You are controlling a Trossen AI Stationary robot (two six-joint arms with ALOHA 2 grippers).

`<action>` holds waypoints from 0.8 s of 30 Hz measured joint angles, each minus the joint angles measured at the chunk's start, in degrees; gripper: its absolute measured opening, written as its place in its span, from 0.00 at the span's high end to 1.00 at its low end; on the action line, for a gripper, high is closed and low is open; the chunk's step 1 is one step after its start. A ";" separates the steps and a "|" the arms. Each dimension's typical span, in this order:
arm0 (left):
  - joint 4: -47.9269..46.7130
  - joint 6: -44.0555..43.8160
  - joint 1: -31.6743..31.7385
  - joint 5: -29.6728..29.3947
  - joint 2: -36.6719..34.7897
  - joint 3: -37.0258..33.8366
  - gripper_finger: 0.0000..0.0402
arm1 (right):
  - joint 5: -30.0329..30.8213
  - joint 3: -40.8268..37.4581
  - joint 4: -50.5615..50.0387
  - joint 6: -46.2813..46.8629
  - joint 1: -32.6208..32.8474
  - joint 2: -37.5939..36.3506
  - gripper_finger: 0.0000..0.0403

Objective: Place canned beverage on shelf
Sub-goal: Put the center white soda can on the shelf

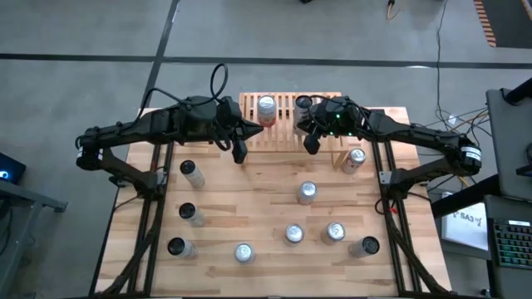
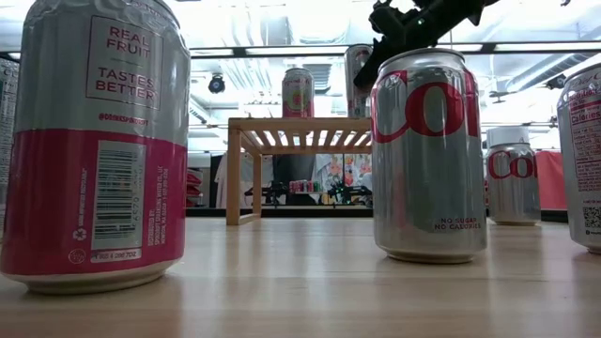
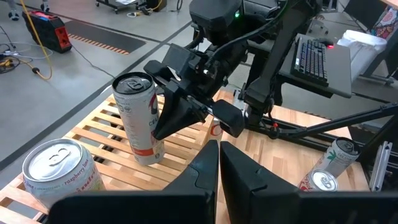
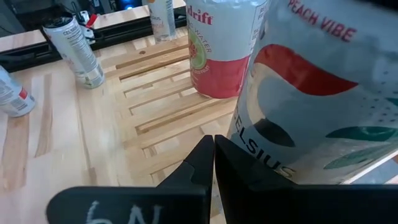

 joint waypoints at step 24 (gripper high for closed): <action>0.02 0.02 -0.04 -0.73 0.00 0.00 1.00 | -1.32 0.00 -2.16 0.06 -0.09 1.36 0.98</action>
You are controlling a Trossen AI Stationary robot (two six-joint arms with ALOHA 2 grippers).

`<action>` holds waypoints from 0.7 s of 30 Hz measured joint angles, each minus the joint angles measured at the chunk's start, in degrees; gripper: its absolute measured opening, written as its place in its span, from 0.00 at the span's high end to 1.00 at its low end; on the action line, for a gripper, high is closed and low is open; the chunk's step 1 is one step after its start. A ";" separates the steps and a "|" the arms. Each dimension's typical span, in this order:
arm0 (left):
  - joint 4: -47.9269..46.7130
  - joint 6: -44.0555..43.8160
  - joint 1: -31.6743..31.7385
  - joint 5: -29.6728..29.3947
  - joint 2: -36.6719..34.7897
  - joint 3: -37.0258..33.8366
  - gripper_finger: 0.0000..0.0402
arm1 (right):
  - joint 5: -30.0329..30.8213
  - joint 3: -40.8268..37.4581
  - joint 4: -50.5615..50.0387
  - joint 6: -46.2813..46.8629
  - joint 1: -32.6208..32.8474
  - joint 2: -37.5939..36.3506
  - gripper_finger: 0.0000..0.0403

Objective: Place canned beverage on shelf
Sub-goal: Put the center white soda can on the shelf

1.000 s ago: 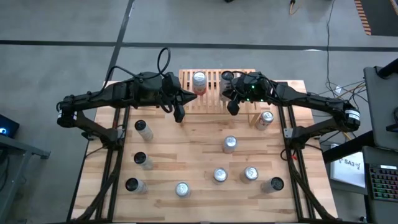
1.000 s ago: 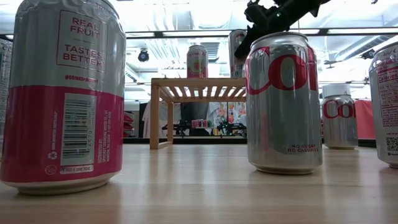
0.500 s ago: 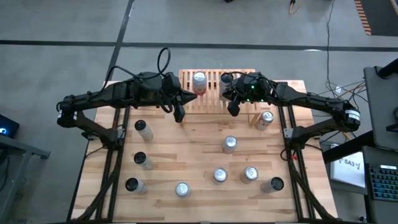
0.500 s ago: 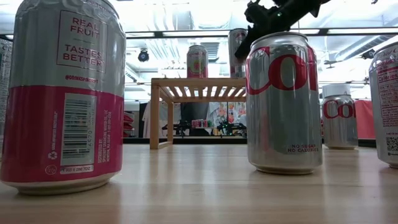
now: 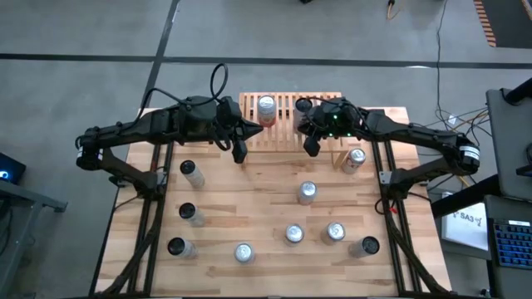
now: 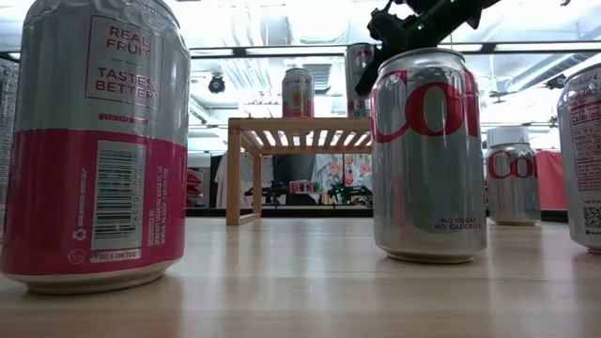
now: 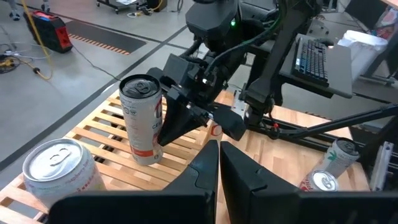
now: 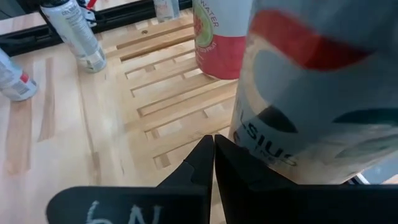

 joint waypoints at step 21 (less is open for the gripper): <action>0.00 0.42 0.26 -0.76 0.00 0.00 1.00 | 6.42 0.00 3.69 0.01 -0.01 2.69 0.98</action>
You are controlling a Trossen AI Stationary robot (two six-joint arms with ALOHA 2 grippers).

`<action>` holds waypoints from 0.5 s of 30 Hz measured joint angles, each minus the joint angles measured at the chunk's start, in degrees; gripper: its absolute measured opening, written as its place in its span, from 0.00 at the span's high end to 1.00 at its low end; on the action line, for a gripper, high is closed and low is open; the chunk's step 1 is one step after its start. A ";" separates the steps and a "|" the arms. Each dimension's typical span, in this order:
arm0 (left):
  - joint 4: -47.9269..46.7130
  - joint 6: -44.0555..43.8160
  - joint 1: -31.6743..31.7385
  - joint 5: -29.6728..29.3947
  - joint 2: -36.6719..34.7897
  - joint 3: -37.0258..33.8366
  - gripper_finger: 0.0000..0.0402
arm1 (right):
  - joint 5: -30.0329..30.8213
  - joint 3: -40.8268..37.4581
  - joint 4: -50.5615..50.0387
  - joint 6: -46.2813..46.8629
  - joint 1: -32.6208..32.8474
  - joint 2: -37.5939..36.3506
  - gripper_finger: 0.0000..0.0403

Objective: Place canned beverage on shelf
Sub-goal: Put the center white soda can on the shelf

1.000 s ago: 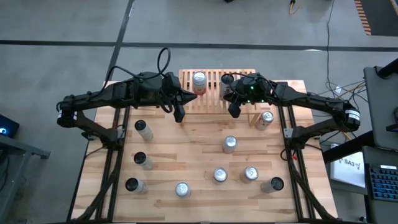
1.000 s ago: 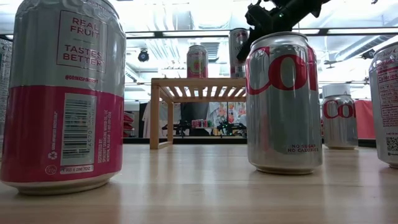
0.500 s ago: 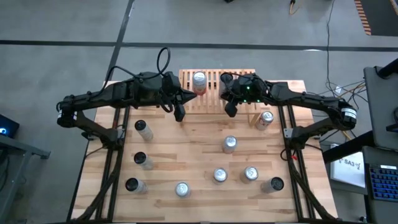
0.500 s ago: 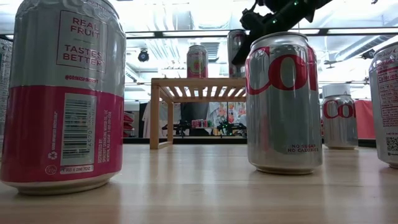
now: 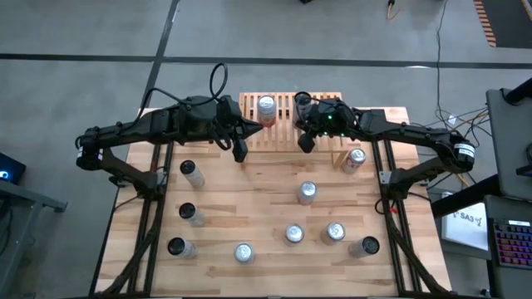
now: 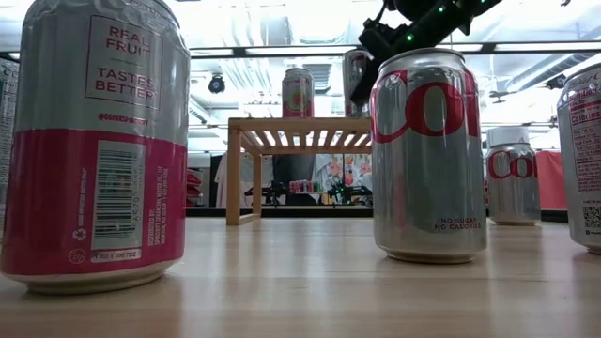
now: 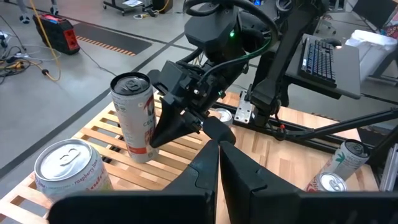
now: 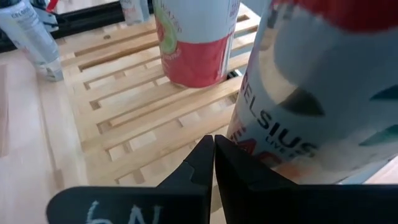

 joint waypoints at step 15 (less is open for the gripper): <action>0.02 0.17 0.00 0.00 0.00 0.00 1.00 | -8.12 0.02 -0.89 3.54 0.03 -1.87 0.98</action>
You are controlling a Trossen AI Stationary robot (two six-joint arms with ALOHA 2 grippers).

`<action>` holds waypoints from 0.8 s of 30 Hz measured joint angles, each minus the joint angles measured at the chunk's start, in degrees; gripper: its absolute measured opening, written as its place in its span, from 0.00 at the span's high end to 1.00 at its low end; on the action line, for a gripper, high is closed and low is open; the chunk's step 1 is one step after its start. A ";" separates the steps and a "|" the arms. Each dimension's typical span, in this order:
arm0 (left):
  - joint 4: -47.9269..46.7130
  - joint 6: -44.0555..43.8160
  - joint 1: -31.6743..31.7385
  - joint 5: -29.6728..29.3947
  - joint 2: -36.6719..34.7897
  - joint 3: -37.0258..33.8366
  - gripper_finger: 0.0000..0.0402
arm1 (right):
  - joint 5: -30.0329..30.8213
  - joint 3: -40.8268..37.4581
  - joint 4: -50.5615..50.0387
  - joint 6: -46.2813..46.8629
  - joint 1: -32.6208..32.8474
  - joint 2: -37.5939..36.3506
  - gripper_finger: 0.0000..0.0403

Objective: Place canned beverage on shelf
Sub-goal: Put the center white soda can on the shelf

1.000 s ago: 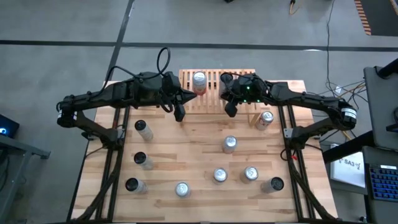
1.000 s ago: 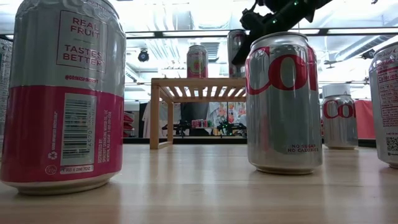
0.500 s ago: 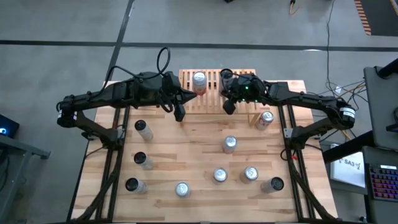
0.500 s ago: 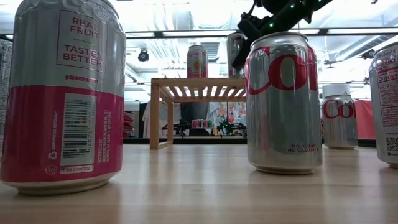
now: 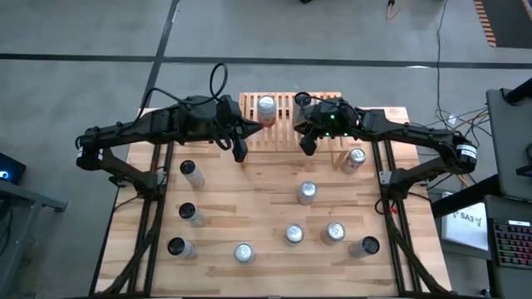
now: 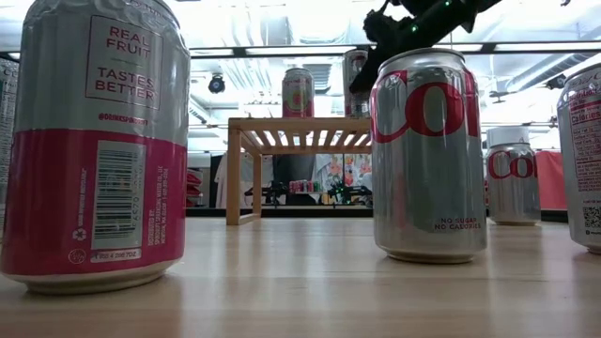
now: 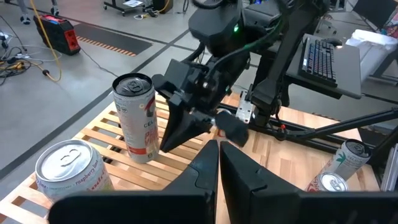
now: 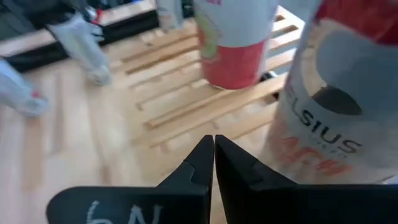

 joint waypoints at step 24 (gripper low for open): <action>0.72 0.44 1.03 -0.02 0.00 0.00 1.00 | 9.10 3.82 0.40 -1.15 -0.66 -1.27 0.98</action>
